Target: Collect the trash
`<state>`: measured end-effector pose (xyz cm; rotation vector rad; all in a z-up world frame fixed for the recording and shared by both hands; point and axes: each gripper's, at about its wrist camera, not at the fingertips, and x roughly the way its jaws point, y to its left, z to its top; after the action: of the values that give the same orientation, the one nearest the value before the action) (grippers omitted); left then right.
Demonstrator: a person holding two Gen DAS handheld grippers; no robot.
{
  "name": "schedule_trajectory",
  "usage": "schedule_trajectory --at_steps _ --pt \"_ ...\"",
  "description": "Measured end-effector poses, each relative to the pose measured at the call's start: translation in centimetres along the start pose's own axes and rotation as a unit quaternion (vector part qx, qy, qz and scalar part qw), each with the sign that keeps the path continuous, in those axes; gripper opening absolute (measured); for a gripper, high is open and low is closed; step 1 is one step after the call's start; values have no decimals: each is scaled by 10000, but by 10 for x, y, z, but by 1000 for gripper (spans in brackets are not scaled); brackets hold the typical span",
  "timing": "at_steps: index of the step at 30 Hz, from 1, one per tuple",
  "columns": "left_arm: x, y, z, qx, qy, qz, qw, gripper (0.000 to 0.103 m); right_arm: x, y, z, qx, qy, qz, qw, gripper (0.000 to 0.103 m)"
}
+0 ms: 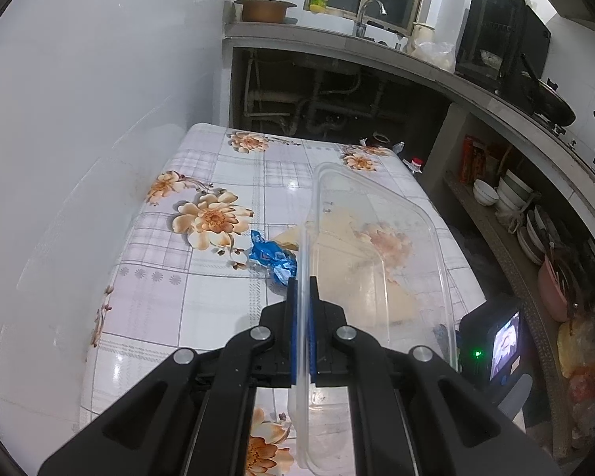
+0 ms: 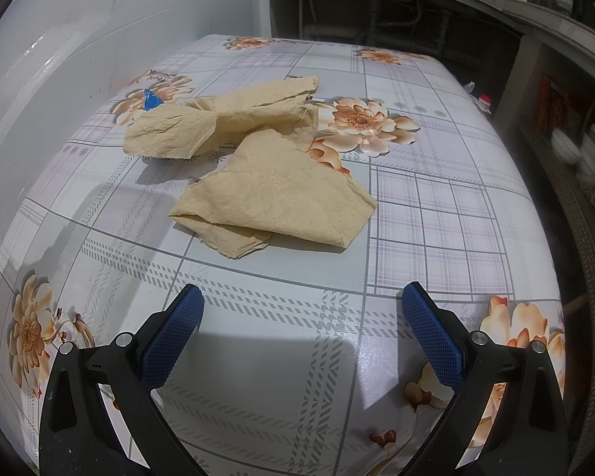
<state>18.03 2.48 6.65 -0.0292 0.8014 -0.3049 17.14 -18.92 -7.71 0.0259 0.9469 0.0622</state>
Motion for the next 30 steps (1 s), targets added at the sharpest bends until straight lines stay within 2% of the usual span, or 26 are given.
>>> schedule_trajectory --at_steps 30 --pt "4 4 -1 -58 34 54 10000 4 2 0 1 1 1 -2 10000 96"
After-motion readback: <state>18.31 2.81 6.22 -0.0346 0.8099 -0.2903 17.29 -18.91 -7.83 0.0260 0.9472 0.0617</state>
